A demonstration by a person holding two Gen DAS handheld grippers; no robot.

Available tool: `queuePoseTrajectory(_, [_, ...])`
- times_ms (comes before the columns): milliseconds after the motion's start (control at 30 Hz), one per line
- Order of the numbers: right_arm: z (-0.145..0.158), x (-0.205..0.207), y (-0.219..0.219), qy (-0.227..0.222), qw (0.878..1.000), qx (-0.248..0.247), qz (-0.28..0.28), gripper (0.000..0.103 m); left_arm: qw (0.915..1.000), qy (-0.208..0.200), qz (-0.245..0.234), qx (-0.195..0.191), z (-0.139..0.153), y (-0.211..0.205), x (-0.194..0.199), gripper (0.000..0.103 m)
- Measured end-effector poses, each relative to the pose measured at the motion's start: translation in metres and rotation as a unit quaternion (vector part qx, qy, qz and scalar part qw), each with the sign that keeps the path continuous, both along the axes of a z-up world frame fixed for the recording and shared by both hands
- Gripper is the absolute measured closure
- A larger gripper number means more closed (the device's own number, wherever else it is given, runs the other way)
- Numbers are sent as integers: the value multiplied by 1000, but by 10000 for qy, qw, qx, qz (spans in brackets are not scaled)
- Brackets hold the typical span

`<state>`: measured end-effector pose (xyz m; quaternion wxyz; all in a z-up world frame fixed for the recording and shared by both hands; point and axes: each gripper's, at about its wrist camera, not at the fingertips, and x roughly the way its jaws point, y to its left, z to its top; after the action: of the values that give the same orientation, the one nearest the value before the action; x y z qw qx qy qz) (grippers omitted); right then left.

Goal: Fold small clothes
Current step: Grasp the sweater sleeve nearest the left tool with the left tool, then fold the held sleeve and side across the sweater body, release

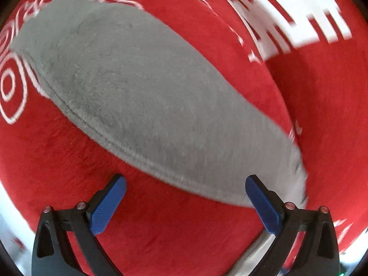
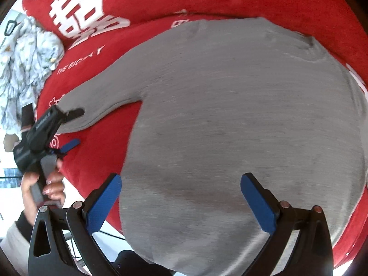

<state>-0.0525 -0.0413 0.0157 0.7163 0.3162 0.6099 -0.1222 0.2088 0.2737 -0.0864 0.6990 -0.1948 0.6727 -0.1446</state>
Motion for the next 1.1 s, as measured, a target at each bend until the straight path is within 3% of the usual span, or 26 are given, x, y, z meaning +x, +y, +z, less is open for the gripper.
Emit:
queuePoseTrajectory(133, [-5, 14, 12, -6, 9998, 6, 175, 0, 9988, -33, -93, -470, 1, -16, 8, 0])
queuePoseTrajectory(267, [-6, 17, 18, 13, 9996, 10, 276, 0, 9987, -290, -63, -416, 4, -27, 17, 0])
queuePoseTrajectory(300, [-7, 16, 19, 26, 9996, 16, 271, 0, 9985, -355, 38, -420, 5, -25, 21, 5])
queuePoseTrajectory(333, [-8, 15, 18, 34, 9997, 33, 254, 0, 9984, -407, 89, -383, 6, -23, 22, 13])
queuePoseTrajectory(367, [-8, 14, 18, 38, 9997, 46, 237, 0, 9985, -464, 81, -296, 7, -21, 25, 38])
queuePoseTrajectory(400, [-9, 13, 17, 42, 9997, 58, 213, 0, 9987, -466, -29, -186, 6, -21, 28, 80])
queuePoseTrajectory(433, [-9, 12, 16, 50, 9998, 79, 190, 0, 9989, -412, -123, -195, 3, -21, 31, 97])
queuePoseTrajectory(533, [-11, 8, 12, 71, 9998, 116, 133, 0, 9979, -539, -256, -259, 6, -18, 32, 97])
queuePoseTrajectory(633, [-9, 5, 8, 12, 9999, 77, 81, 0, 9927, -1056, -570, -129, 29, -30, 26, 97])
queuePoseTrajectory(767, [-3, -4, -1, -144, 9998, 70, -101, 0, 9738, -1882, -1275, 15, 77, -62, 11, 97])
queuePoseTrajectory(933, [6, -29, -22, -336, 9980, 55, -534, 0, 9357, -2657, -2312, -183, 135, -133, -18, 97])
queuePoseTrajectory(967, [9, -36, -26, -366, 9974, 45, -618, 0, 9241, -2787, -2600, -256, 146, -156, -30, 97])
queuePoseTrajectory(1100, [19, -68, -54, -470, 9931, -85, -1067, 0, 8901, -2970, -3426, -458, 160, -229, -77, 97])
